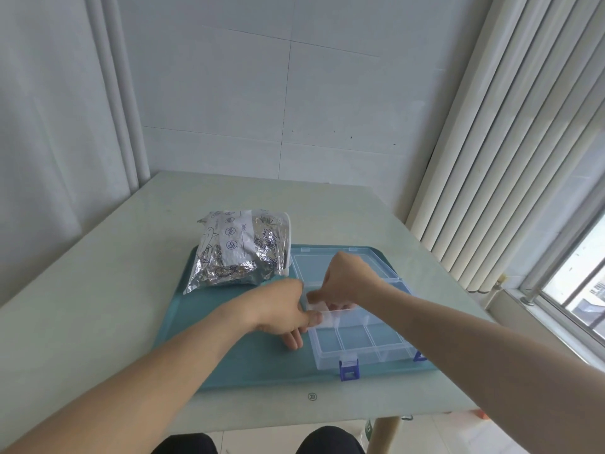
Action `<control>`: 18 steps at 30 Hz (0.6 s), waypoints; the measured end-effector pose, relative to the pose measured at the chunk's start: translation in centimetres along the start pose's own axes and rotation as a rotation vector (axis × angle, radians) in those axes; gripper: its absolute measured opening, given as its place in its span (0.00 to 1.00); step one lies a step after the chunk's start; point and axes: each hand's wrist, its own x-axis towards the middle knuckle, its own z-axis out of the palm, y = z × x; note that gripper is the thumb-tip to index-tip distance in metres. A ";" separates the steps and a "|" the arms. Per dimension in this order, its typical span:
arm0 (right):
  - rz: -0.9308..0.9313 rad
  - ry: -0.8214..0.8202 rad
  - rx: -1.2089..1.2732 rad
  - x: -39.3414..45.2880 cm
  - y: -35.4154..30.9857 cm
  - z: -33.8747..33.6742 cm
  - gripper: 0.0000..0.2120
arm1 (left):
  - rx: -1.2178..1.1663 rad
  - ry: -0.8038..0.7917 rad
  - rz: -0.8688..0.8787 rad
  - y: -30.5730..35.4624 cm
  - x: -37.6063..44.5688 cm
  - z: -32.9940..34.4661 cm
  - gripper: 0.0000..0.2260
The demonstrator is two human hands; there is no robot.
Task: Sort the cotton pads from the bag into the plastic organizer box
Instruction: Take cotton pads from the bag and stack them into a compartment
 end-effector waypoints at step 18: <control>-0.109 0.108 -0.001 0.3 0.4 -3.9 0.10 | 0.260 1.072 0.046 -5.4 0.9 -8.7 0.16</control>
